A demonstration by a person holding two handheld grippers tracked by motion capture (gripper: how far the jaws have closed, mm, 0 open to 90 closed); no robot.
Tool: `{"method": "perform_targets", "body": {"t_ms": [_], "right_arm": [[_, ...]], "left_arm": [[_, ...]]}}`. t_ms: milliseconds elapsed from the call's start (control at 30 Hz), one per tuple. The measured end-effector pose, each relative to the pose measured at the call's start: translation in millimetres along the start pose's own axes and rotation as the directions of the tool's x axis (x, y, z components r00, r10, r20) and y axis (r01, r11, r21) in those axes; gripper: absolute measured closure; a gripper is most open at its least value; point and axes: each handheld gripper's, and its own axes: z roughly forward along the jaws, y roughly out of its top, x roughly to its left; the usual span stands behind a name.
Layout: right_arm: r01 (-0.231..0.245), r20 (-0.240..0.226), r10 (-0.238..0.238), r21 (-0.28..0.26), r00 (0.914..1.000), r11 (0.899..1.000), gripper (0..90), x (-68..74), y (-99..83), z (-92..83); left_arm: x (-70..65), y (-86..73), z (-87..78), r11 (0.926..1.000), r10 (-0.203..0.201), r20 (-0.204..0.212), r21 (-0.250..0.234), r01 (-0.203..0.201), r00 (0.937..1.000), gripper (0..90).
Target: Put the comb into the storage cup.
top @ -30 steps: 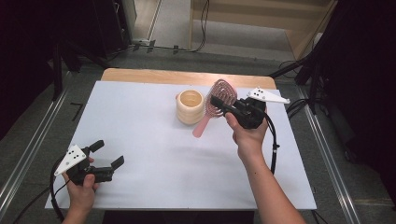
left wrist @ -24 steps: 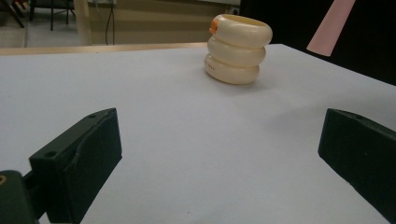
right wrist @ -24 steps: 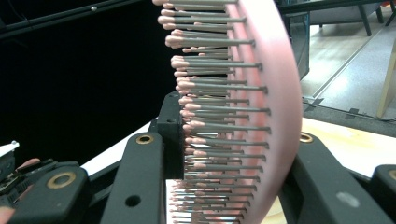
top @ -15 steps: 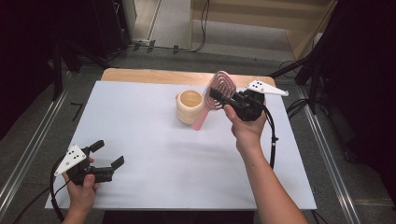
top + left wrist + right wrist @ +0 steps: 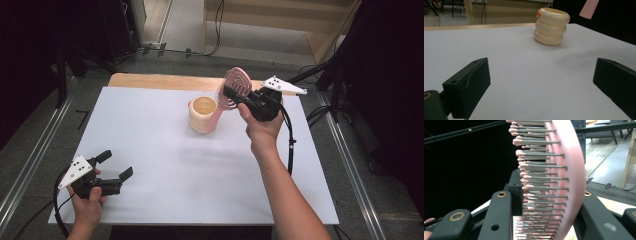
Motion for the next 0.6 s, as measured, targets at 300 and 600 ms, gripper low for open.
{"method": "perform_targets", "body": {"t_ms": [300, 600], "right_arm": [[0.009, 0.007, -0.009, -0.008, 0.9999, 1.000, 62.0, -0.9, 9.7, 6.0], [0.009, 0.012, -0.009, -0.020, 0.9999, 1.000, 62.0, -3.9, 14.2, 12.7]], "left_arm": [[0.1, 0.0, 0.1, 1.0000, 0.002, 0.005, 0.001, -0.002, 1.0000, 1.4], [-0.2, -0.1, 0.5, 1.0000, -0.003, 0.010, 0.000, 0.003, 0.9999, 1.4]]}}
